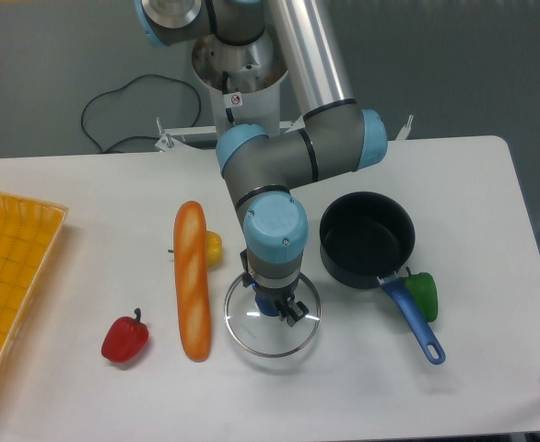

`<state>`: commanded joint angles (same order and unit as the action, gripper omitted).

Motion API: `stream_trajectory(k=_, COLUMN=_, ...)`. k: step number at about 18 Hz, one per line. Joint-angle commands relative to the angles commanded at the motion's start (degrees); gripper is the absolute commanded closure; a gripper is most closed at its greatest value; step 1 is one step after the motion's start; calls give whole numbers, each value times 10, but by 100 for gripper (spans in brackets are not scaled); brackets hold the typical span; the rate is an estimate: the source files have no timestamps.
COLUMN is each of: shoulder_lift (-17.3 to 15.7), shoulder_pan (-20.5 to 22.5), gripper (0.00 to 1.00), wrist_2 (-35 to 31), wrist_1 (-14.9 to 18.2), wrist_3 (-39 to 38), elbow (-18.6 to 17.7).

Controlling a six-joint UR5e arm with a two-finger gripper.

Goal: Place the lid on the table
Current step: 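Lower the glass lid flat onto the table beside the baguette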

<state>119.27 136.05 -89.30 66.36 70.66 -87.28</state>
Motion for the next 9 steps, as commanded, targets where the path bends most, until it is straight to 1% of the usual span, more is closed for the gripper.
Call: stream_trajectory(k=9, shoulder_lift=7, shoulder_pan=-1, gripper=41, wrist_2=-1, wrist_1=0, wrist_3=1, elbow=-1)
